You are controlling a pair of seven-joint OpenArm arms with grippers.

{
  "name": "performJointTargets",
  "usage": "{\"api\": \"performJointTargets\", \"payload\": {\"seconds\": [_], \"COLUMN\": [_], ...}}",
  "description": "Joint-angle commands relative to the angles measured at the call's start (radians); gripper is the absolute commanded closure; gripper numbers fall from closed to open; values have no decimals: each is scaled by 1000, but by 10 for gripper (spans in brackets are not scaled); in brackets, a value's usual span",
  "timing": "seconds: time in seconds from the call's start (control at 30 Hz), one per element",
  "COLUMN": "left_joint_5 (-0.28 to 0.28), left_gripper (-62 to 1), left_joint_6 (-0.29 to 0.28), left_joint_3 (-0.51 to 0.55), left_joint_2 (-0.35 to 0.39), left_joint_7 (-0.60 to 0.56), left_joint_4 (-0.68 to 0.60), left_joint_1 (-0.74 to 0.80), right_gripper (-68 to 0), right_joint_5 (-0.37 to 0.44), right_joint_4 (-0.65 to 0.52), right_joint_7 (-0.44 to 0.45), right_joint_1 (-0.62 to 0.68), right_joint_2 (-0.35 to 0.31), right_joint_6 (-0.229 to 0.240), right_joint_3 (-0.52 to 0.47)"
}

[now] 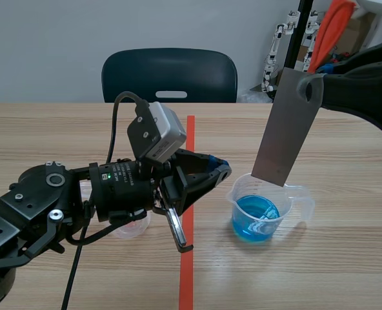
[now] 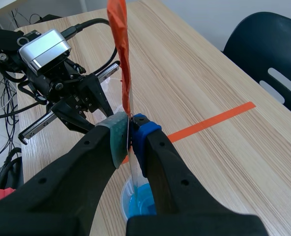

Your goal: Do the redox reaction experiment. move the plate over the left beaker

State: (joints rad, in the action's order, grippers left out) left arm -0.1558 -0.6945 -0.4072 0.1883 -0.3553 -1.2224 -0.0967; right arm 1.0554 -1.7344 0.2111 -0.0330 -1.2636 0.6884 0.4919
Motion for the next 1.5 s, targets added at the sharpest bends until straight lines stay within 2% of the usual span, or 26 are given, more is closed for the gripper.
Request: {"api": "performJointTargets", "payload": {"seconds": [0.0, 0.57, 0.8, 0.97, 1.37, 1.47], "left_joint_5": [10, 11, 37, 48, 47, 47], "left_gripper": [-32, -31, -31, -31, -31, -32], "left_joint_6": [-2, -2, -2, -2, -2, -2], "left_joint_3": [-6, -5, 34, 108, 314, 359], "left_joint_2": [-5, 2, 27, 40, 62, 62], "left_joint_7": [-14, -15, -74, -77, -271, -312], "left_joint_4": [-17, -21, -81, -157, -349, -387], "left_joint_1": [0, 9, 74, 155, 494, 588], "right_gripper": [-6, -6, -6, -6, -6, -6], "right_joint_5": [11, 3, 3, 3, 9, 11], "right_joint_4": [-8, -8, -8, -8, -8, -8], "right_joint_7": [19, 18, 11, 11, 13, 14], "right_joint_1": [-11, -11, -11, -11, -11, -15], "right_joint_2": [-13, -13, -13, -13, -9, 10], "right_joint_6": [0, 0, 0, 0, -2, -40], "right_joint_3": [-22, -22, -22, -22, -22, -22]}}
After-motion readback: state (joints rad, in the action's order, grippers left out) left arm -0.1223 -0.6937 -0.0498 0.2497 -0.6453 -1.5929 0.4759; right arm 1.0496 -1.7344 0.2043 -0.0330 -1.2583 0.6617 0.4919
